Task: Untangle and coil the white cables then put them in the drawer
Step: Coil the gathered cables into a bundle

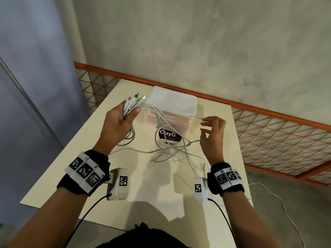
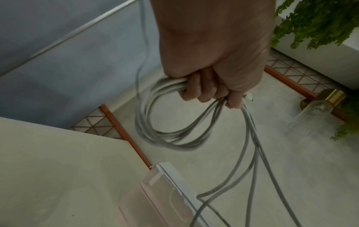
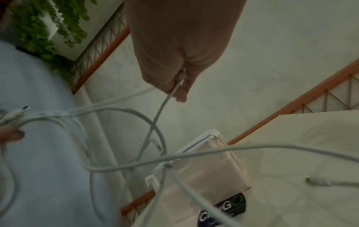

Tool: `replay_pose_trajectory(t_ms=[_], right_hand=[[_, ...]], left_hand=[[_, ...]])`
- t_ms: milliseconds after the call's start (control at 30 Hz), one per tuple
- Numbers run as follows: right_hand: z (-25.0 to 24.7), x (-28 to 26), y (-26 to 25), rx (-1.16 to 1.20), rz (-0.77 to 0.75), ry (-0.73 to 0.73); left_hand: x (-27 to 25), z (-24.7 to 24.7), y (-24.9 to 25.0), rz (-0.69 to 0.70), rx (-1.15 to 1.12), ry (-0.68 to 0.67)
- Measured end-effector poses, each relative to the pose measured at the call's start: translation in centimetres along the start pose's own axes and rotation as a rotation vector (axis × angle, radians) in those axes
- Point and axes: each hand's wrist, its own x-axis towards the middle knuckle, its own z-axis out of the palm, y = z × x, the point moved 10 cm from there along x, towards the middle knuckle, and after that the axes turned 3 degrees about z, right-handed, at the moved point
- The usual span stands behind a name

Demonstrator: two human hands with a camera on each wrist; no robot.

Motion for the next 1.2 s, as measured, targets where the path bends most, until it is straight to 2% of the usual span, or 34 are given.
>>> replay_pose_trajectory(t_ms=[67, 133, 167, 233, 300, 333, 400, 467, 533, 633, 700, 800, 867, 967, 1033, 1200], right_hand=[[-0.4, -0.1, -0.8, -0.024, -0.050, 0.046], [0.0, 0.1, -0.5, 0.079, 0.014, 0.018], [0.7, 0.3, 0.0, 0.204, 0.103, -0.055], [3.0, 0.2, 0.4, 0.435, 0.267, -0.292], [4.4, -0.3, 0.2, 0.430, 0.318, -0.475], [4.5, -0.5, 0.2, 0.382, 0.323, -0.490], [3.3, 0.0, 0.1, 0.233, 0.266, -0.347], [2.2, 0.5, -0.7, 0.085, 0.145, -0.203], [2.9, 0.9, -1.3, -0.003, 0.099, -0.216], [5.4, 0.6, 0.6, -0.061, 0.287, -0.364], [7.4, -0.9, 0.8, 0.122, 0.402, -0.512], [8.8, -2.3, -1.1, 0.239, 0.353, -0.633], [9.8, -3.5, -2.4, 0.306, 0.335, -0.769], [11.6, -7.0, -2.3, 0.457, 0.489, -1.018], [12.1, -8.7, -1.5, 0.440, 0.535, -1.102], [12.1, -10.3, 0.0, 0.236, 0.475, -1.243]], left_hand=[[0.1, -0.1, 0.2, 0.008, 0.002, -0.004], [-0.1, 0.4, 0.6, 0.014, -0.035, -0.048], [-0.2, 0.7, 0.9, 0.026, -0.054, -0.068], [-0.3, 1.1, 1.5, 0.051, -0.074, -0.094], [-0.2, 1.2, 2.1, 0.073, -0.064, -0.101], [-0.1, 1.1, 2.4, 0.086, -0.053, -0.101], [0.1, 1.2, 2.6, 0.097, -0.035, -0.109], [0.2, 1.3, 3.0, 0.101, -0.011, -0.130], [0.0, 1.6, 3.8, 0.108, -0.019, -0.159], [-0.2, 1.6, 5.1, 0.119, -0.115, -0.151], [-0.1, 1.3, 5.7, 0.113, -0.157, -0.119], [0.0, 1.3, 5.9, 0.101, -0.165, -0.114], [0.0, 1.4, 6.0, 0.107, -0.168, -0.108], [0.0, 0.9, 6.5, 0.116, -0.182, -0.069], [0.2, 0.2, 6.8, 0.128, -0.206, -0.028], [0.3, -0.8, 6.6, 0.132, -0.211, 0.036]])
